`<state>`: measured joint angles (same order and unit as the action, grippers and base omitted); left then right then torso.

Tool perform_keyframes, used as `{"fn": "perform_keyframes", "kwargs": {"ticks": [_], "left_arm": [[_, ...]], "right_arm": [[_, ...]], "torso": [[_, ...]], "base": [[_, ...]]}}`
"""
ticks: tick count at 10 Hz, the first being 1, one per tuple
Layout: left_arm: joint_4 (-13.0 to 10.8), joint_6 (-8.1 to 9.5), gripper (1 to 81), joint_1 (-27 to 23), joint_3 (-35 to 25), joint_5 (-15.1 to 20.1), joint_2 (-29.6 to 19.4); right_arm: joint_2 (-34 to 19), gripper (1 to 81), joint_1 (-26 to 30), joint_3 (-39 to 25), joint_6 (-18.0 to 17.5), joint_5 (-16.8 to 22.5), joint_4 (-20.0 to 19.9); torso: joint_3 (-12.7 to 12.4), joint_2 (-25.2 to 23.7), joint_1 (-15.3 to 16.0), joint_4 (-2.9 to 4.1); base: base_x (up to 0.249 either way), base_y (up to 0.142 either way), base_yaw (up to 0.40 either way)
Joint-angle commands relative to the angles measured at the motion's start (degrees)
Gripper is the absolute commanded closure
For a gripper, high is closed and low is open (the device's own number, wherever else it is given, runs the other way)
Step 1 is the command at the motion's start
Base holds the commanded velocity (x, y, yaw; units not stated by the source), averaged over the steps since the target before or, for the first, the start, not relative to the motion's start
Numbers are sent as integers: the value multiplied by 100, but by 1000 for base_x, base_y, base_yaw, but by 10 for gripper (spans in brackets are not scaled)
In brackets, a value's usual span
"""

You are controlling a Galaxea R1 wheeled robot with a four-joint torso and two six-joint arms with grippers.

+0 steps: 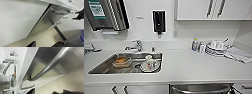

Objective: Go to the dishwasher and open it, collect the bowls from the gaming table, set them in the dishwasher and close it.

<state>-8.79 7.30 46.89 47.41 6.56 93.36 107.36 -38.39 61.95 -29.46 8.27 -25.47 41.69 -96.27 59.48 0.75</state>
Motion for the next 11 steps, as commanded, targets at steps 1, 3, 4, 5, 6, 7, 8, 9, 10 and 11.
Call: {"fn": "perform_keyframes", "kwargs": {"ticks": [1, 3, 4, 5, 6, 7, 8, 9, 10, 11], "left_arm": [[35, -27, 10, -439, -47, 109, -106], [-26, -27, 10, -439, -21, 100, -1], [-26, -27, 10, -439, -3, 100, 17], [-9, -27, 10, -439, 5, 100, 35], [-9, -27, 10, -439, 5, 100, 44], [0, -27, 10, -439, 23, 100, 44], [0, -27, 10, -439, 41, 100, 61], [0, -27, 10, -439, 49, 100, 79], [-9, -27, 10, -439, 58, 109, 105], [-18, -27, 10, -439, 67, 109, 123]], "right_arm": [[121, 10, 792, 439, -1070, 457, -55], [429, 10, 889, 842, -1640, 720, -55], [543, 10, 915, 1037, -1861, 738, -55], [640, 10, 977, 1160, -1993, 756, -55], [710, 10, 1003, 1282, -2211, 747, -55], [763, 10, 1003, 1389, -2494, 747, -55], [807, 10, 1012, 1510, -2660, 747, -55], [833, 10, 1047, 1599, -2792, 756, -55], [825, 10, 1100, 1652, -2819, 773, -46], [790, 10, 1126, 1705, -2828, 799, -55]], "torso": [[0, 0, 0, 0], [2, 0, 2, 0], [2, 0, 2, 0], [2, 0, 2, 0], [2, 0, 2, 0], [2, 0, 2, 0], [2, 0, 2, 0], [2, 0, 2, 0], [2, 0, 2, 0], [2, 0, 2, 0]], "base": [[0, 0, 0], [0, 0, 0], [0, 0, 0], [0, 0, 0], [0, 0, 0], [0, 0, 0], [0, 0, 0], [0, 0, 0], [0, 0, 0], [0, 0, 0]]}}
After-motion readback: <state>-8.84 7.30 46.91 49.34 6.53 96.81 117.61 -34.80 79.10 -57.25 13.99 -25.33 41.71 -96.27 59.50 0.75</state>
